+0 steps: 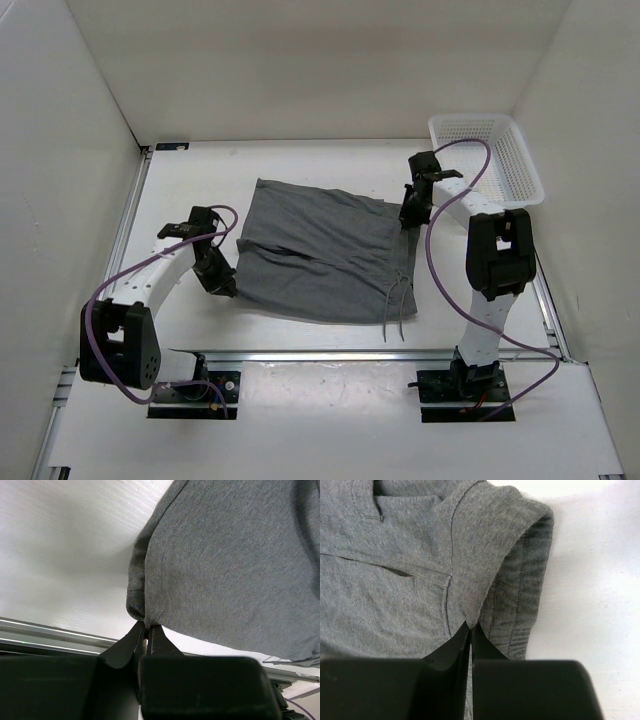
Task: Fold and stack the shorts
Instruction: Flatten the shorts out
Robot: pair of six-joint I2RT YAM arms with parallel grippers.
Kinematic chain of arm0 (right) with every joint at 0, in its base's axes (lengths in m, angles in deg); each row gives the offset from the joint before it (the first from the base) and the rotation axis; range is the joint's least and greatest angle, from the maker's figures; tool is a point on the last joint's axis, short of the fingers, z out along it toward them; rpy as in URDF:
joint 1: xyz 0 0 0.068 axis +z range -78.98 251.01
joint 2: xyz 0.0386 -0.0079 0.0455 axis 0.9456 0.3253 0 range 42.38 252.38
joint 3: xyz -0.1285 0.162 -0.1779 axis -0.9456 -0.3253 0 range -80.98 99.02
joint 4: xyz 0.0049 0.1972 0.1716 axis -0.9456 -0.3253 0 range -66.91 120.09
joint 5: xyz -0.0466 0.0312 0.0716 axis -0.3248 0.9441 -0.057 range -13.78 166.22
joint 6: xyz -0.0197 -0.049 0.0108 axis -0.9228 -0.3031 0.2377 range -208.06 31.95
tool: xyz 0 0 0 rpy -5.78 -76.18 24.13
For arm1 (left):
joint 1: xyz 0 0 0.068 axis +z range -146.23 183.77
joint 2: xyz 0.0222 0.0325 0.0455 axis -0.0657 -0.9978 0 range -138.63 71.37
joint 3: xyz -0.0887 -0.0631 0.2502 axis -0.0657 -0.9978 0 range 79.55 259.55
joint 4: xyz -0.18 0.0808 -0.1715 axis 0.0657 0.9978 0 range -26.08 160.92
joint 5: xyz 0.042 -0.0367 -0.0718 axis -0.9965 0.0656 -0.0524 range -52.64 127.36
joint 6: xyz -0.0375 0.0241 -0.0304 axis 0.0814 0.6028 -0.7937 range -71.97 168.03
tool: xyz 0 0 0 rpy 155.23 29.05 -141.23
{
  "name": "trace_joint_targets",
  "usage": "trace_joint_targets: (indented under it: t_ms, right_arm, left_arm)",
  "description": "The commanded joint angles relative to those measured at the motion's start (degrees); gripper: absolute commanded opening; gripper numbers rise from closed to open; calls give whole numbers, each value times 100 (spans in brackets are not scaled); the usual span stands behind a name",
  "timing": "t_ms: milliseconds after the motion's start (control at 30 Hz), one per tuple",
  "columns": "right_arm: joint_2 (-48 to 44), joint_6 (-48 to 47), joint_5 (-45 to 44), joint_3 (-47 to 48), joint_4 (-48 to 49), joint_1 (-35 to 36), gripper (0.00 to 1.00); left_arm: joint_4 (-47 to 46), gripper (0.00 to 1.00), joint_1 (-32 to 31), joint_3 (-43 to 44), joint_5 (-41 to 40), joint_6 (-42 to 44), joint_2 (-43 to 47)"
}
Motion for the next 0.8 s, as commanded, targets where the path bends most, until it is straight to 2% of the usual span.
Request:
trace_joint_targets:
  t_ms: [0, 267, 433, 600, 767]
  right_arm:
    - [-124, -19, -209, 273, 194, -27, 1]
    - [-54, 157, -324, 967, 27, -27, 1]
    - [507, 210, -324, 1792, -297, -27, 1]
    - [965, 210, -701, 2592, -526, -80, 1]
    - [1097, 210, -1132, 2822, -694, -80, 1]
  left_arm:
    - [49, 10, -30, 72, -170, -19, 228]
    - [49, 10, 23, 125, -170, -19, 123]
    - [101, 10, 23, 125, -170, -19, 123]
    - [102, 10, 23, 125, -170, -19, 123]
    - [102, 10, 23, 125, -170, -19, 123]
